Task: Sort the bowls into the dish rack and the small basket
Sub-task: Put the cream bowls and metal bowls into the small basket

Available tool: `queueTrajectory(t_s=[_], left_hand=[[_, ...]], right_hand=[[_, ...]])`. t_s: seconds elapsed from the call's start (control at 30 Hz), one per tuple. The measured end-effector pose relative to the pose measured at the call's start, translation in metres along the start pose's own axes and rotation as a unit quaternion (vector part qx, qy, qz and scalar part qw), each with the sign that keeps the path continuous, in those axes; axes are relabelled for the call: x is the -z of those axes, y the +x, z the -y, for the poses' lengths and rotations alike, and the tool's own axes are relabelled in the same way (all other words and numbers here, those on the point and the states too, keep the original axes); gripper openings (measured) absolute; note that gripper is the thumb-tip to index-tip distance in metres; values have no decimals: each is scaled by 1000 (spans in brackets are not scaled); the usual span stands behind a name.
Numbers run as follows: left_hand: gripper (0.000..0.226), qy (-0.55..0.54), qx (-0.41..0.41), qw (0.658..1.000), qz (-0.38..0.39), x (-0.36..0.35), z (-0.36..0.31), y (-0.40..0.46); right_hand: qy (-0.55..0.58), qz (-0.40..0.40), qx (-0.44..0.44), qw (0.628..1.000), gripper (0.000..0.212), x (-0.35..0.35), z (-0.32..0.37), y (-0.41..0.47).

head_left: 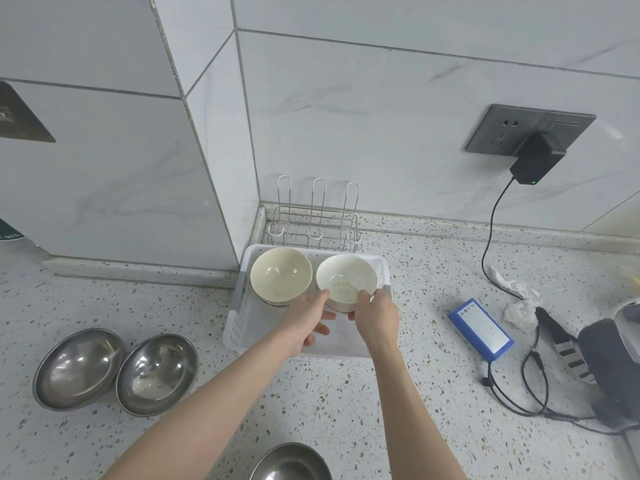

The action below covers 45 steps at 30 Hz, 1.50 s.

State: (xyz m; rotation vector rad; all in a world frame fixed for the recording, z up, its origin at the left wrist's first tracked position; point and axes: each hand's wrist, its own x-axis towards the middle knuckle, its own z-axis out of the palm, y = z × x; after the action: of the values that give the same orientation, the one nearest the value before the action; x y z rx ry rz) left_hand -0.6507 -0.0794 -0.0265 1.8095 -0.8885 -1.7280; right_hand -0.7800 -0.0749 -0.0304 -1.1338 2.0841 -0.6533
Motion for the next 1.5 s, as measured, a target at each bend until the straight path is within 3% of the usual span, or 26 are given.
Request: queueTrajectory(t_s=[0.13,0.43,0.6,0.9,1.2,1.5], left_hand=[[15,10,-18,1000,-6,-4,2,0],[15,13,1,1000,-2,-5,2,2],[33,-20,39,999,12,-11,2,4],[26,-43,47,998,23,-17,3,11],[14,-25,0,1000,-14,-23,1,21],[23,7,-13,1000,-8,-22,7,21]], right_hand=[[-16,1,-4,1000,24,-1,0,2],[-62,-11,7,998,30,-2,-2,-2],[-61,-3,1,998,32,-2,-4,-4],[-22,13,-7,1000,33,-1,-6,-4],[-7,22,-4,1000,29,2,-7,-6],[-23,23,-10,999,28,3,-12,-9]])
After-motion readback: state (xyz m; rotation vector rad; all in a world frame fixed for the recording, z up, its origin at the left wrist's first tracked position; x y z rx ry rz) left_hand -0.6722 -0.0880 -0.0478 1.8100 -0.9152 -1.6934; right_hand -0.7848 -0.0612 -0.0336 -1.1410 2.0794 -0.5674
